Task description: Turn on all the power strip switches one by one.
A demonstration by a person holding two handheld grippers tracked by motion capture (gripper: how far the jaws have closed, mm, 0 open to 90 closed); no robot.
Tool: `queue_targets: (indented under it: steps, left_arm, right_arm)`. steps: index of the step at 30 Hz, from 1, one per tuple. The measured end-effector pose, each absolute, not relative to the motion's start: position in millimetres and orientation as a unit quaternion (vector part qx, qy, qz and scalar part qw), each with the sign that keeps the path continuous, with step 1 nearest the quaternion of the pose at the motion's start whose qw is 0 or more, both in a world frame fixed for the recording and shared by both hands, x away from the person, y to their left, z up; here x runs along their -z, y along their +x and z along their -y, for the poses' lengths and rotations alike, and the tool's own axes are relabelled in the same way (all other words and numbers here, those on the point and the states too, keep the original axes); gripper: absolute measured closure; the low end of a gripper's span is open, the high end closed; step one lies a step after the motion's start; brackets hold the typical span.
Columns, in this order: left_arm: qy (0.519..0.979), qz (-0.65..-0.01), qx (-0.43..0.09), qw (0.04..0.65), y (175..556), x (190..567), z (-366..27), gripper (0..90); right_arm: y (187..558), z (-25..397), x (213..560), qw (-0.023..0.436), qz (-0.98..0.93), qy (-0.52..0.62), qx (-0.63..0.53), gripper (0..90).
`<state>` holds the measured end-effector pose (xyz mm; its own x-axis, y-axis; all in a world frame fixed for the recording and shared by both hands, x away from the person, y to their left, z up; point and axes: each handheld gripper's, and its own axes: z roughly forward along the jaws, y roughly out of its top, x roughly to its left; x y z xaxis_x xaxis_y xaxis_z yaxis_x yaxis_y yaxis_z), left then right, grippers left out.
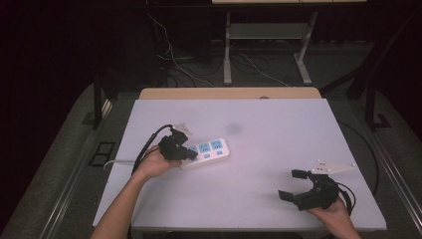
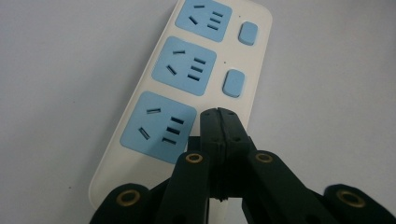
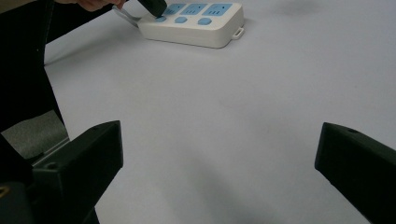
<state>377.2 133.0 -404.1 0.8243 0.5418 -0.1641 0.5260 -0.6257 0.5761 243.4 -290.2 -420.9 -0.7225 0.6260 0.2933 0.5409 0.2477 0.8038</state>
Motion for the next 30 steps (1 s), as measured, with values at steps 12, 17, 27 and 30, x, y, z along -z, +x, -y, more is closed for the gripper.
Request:
queue_targets:
  steps: [12, 17, 27, 30]
  left_arm:
    - [0.902, -0.287, -0.013, 0.321, 376.6, 407.0, -132.6, 89.3]
    - [0.898, -0.291, -0.008, 0.331, 377.1, 409.7, -135.6, 89.4]
    - [0.894, -0.289, -0.001, 0.343, 377.7, 413.8, -139.1, 89.7]
    - [0.895, -0.288, -0.003, 0.342, 377.7, 413.7, -139.1, 89.8]
  right_arm:
    - [243.4, 290.0, 421.2, 0.043, -0.789, 0.371, -0.487, 0.8]
    - [243.3, 290.1, 421.3, 0.044, -0.79, 0.37, -0.487, 0.8]
    - [243.6, 293.5, 422.0, 0.045, -0.785, 0.377, -0.489, 0.8]
    - [243.2, 295.1, 420.8, 0.048, -0.782, 0.379, -0.492, 0.8]
